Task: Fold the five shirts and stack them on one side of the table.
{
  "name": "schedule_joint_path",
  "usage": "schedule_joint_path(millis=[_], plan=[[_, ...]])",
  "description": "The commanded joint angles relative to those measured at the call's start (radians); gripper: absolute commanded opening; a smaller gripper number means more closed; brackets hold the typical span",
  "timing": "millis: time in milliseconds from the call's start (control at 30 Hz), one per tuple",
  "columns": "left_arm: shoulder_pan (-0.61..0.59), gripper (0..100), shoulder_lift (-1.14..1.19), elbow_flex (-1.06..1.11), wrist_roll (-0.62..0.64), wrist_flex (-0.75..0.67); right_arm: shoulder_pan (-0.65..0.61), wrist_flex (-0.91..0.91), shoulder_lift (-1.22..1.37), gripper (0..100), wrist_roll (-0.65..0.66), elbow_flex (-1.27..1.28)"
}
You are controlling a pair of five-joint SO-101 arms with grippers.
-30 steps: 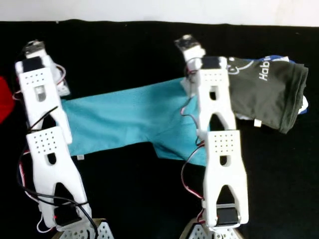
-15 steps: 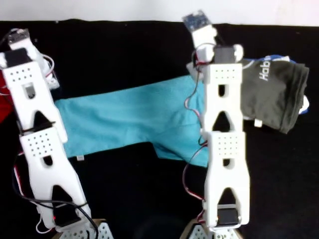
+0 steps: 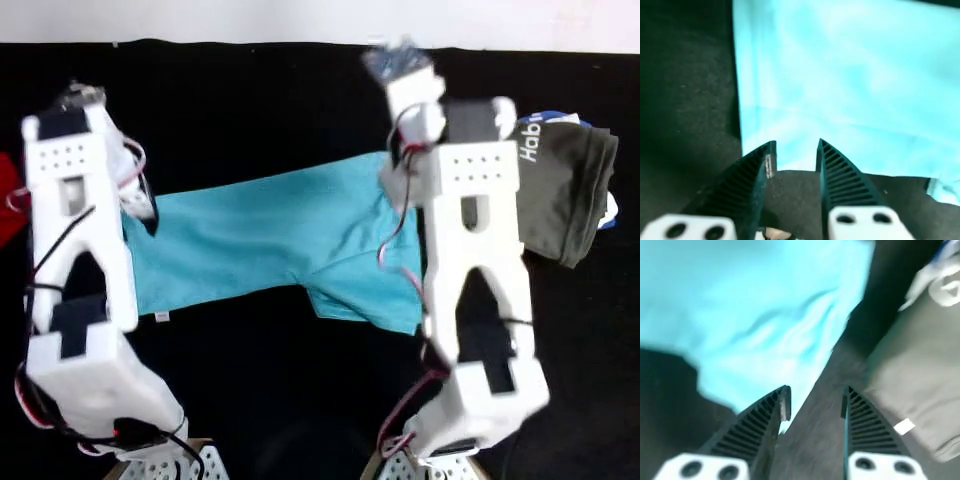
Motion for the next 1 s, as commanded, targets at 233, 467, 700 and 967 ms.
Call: schedule_joint_path(millis=[233, 467, 700, 967], plan=[[0.008, 14, -0.096, 0.619, 0.003, -0.528, -0.225, -0.450, -0.211, 17.0, -0.011, 0.806], [0.005, 14, -0.122, 0.707, 0.006, -0.647, -0.226, -0.809, -0.211, 17.0, -0.009, 1.043], [-0.013, 7, -0.119, 0.708, 0.072, -0.649, -0.153, -0.989, -0.214, 17.0, 0.080, 1.056], [-0.015, 7, -0.119, 0.707, 0.072, -0.649, -0.077, -0.957, -0.223, 17.0, 0.100, 1.027]])
